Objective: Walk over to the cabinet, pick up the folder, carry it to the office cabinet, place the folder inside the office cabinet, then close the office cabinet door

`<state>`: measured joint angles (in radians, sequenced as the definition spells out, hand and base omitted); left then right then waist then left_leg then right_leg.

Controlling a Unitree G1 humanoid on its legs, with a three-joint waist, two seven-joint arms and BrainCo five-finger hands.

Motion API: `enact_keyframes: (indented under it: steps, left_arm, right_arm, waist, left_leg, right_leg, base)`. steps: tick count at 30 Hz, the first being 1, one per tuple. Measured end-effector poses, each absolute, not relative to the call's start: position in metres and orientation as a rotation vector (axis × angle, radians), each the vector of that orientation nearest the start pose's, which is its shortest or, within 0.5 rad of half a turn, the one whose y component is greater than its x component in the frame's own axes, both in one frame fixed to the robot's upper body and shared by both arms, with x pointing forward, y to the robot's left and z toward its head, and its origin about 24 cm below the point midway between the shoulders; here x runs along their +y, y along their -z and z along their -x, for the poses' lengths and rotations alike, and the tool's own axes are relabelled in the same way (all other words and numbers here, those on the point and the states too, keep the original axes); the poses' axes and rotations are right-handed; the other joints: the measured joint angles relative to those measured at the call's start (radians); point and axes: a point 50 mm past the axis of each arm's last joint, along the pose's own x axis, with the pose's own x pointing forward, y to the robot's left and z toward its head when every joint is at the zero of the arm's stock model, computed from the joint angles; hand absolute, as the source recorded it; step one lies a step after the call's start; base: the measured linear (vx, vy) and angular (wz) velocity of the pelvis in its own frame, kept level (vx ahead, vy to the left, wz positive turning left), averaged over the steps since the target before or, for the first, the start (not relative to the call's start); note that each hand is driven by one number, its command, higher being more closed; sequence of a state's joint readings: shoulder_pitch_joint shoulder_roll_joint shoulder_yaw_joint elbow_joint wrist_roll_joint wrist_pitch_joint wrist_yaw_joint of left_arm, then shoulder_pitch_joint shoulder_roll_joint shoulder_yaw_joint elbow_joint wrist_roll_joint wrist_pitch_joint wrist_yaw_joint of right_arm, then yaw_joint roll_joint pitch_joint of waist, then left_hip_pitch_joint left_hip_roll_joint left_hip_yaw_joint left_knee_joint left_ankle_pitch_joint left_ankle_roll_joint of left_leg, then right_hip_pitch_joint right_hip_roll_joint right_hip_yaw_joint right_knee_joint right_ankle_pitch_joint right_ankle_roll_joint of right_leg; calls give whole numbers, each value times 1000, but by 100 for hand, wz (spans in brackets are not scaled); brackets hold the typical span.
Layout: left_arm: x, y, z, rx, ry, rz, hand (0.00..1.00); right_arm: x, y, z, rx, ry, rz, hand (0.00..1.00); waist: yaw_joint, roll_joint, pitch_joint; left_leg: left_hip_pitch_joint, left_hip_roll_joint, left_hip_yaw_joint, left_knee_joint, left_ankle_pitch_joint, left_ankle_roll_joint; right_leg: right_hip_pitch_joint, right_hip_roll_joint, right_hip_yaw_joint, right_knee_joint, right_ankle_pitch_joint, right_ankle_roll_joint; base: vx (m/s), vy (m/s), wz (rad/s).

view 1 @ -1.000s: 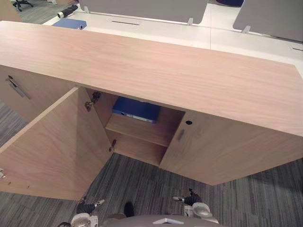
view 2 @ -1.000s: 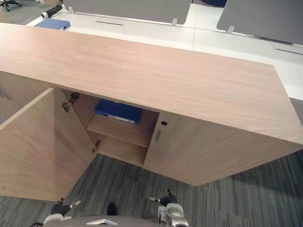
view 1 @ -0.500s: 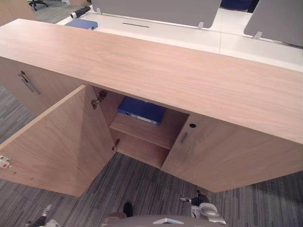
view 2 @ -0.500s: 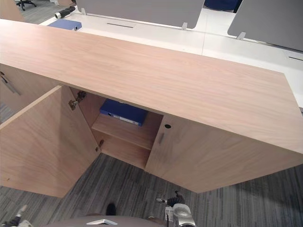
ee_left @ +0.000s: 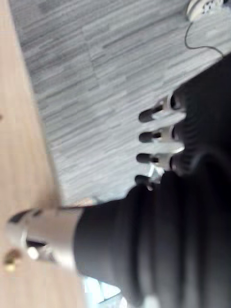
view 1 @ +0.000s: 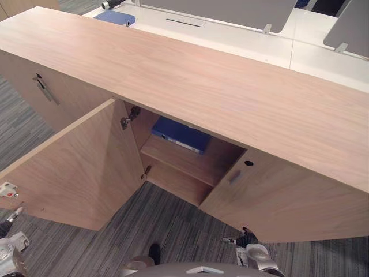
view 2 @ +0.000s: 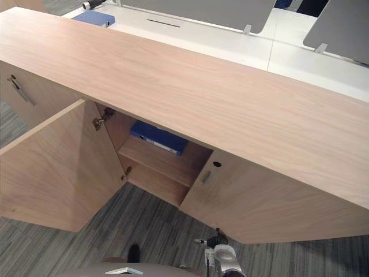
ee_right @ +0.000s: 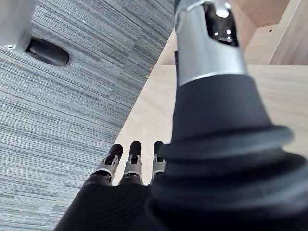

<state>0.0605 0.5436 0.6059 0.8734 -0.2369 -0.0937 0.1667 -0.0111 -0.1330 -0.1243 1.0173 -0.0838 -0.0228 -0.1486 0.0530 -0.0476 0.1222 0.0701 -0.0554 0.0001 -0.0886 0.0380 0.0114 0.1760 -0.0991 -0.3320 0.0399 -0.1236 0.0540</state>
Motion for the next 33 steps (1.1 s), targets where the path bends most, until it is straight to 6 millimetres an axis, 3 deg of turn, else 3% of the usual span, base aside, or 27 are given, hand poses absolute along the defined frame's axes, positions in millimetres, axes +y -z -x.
enact_keyframes:
  steps: [6, 10, 20, 25, 33]
  left_arm:
    - [412, 33, -125, 567, -896, -174, 0]
    - [406, 32, -135, 565, -822, -218, 0]
    - [406, 29, -140, 585, -766, -284, 0]
    - [403, 34, -136, 617, -736, -307, 0]
    - [385, 57, -119, 723, -645, -310, 0]
  right_arm:
    - [-222, 143, -137, 974, 260, 206, 0]
    - [-223, 146, -125, 1004, 258, 204, 0]
    - [-223, 148, -121, 1016, 242, 194, 0]
    - [-222, 148, -121, 1016, 240, 194, 0]
    - [-222, 147, -124, 1009, 237, 194, 0]
  waist:
    - [-1, 1, 3]
    - [-3, -5, 3]
    - [7, -11, 2]
    - [9, -22, -5]
    - [11, -16, -7]
  left_leg:
    - [0, 7, 8, 0, -11, -7]
    - [0, 9, 16, 0, -18, 1]
    - [-1, 6, 27, 0, -19, -1]
    - [0, 1, 29, 0, -19, -1]
    - [4, -2, 42, 0, -13, 6]
  right_leg:
    - [-6, 1, 22, 11, 0, 0]
    - [-8, 1, 36, 12, 0, 0]
    - [-13, -1, 47, 9, 0, 0]
    - [-17, -5, 52, 8, 0, 0]
    - [-22, -9, 80, 13, 3, 1]
  base:
    - [-51, -16, -7]
    - [-51, -19, -9]
    - [-2, -5, -1]
    - [25, -3, 1]
    - [-9, -4, -3]
